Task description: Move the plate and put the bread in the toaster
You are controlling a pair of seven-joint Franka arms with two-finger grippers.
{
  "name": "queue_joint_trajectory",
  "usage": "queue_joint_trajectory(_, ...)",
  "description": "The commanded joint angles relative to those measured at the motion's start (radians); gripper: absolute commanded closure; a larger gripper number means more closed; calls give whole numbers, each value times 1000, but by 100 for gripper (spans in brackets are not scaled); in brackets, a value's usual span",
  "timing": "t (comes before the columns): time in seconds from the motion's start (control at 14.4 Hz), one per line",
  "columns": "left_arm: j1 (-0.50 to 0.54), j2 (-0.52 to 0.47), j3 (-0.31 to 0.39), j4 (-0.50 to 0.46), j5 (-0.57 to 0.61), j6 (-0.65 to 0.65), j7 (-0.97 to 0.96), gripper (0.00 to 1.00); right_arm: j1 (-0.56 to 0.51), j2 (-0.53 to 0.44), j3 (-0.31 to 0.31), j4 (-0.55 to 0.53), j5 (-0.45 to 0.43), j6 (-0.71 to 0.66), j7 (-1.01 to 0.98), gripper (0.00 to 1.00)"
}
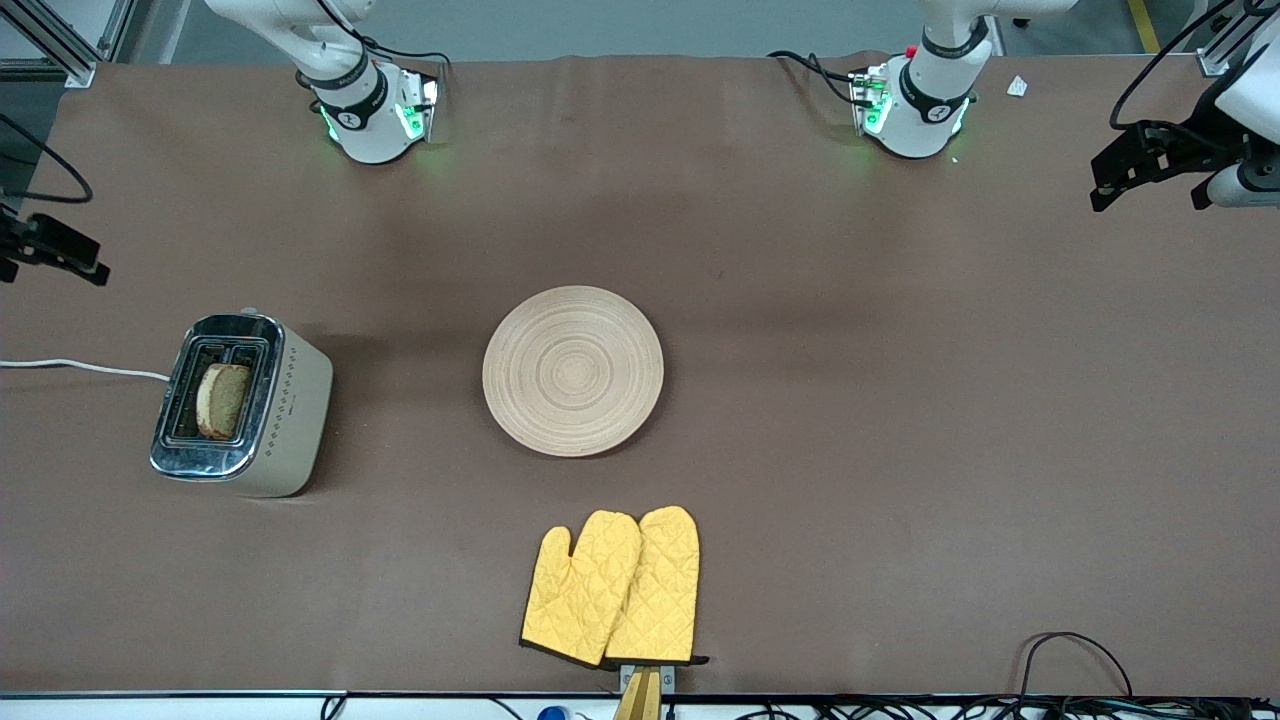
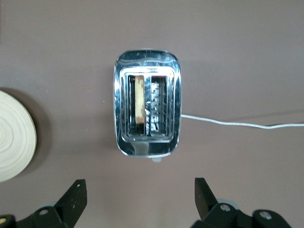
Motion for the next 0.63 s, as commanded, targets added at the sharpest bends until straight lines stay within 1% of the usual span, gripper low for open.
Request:
queue_joint_trajectory(0.0,-3,2,-2,25,4,-18,15,0,-28,-28,26,42,21,-61,-15,0)
queue_joint_trajectory(0.07,-4,6,-2,37,4,-18,12,0,-28,-27,29,64,22,-79,-1,0)
queue_joint_trajectory(0.21,-12,19,-2,44,4,-18,7,0,1,-27,45,69,22,-96,49,0)
queue_joint_trajectory(0.35,-15,44,-16,50,1,-17,7,0,11,-22,51,55,22,-90,93,0)
queue_joint_trajectory(0.49,-14,75,-40,85,-4,-18,-6,0,11,-24,51,27,27,-86,105,0)
queue_joint_trajectory(0.56,-12,75,-43,85,-10,-18,-13,0,11,-24,51,15,45,-77,105,0)
